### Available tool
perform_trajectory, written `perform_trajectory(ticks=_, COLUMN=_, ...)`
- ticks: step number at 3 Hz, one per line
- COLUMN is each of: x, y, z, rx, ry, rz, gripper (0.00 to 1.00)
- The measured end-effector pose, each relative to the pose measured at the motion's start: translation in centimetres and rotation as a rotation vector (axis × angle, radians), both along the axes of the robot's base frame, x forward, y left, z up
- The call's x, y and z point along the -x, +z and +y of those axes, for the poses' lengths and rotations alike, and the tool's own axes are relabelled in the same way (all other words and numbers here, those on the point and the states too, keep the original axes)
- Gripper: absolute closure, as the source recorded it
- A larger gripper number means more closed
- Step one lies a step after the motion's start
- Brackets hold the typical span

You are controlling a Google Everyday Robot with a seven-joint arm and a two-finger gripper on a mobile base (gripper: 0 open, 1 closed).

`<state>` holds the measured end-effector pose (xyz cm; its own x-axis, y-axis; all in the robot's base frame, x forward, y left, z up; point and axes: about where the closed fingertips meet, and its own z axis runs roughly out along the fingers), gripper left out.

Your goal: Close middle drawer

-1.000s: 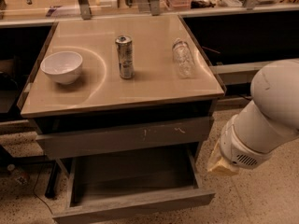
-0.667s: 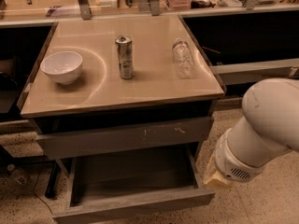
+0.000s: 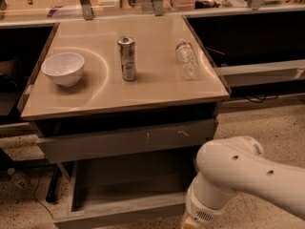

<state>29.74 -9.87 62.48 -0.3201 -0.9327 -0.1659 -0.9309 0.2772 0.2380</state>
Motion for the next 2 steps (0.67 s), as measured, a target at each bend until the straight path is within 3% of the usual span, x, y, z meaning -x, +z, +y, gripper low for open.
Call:
perform_trajectory(ticks=1, x=0.39, y=-5.65, z=2.55, rx=-0.018, ry=0.000, rz=0.057, gripper=1.00)
perform_trajectory(ticks=2, x=0.40, y=-5.61, z=2.53, rx=-0.017, ry=0.001, rz=0.057, gripper=1.00)
